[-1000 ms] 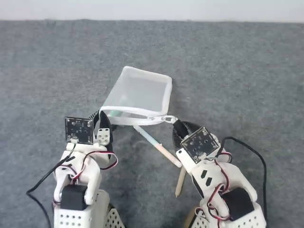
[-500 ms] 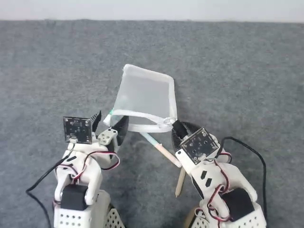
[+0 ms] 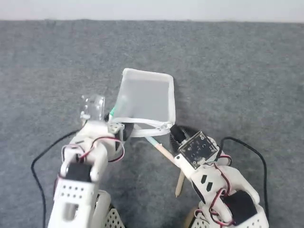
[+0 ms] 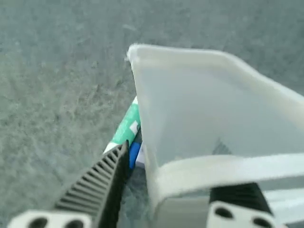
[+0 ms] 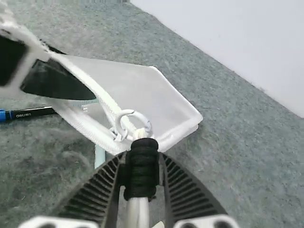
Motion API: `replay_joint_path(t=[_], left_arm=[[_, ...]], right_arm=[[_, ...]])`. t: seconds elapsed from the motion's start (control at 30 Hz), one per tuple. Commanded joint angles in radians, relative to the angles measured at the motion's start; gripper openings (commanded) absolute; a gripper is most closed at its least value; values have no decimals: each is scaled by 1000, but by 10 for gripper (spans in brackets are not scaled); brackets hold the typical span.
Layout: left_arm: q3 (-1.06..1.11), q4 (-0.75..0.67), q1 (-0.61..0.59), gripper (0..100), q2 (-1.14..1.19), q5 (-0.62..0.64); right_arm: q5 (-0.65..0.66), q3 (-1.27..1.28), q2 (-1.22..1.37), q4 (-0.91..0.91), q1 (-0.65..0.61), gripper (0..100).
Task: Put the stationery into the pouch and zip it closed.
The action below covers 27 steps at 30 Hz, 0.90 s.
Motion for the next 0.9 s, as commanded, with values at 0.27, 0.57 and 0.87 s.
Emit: replay_joint_path(t=[0.27, 0.57, 0.87], left_arm=[[-223, -32, 0, 9, 298, -60], [-295, 58, -2, 10, 285, -60], [-533, 270, 6, 9, 288, -60]], right_arm=[[15, -57, -8, 5, -12, 7], [8, -60, -7, 48, 50, 189], [-71, -157, 243, 15, 163, 174]])
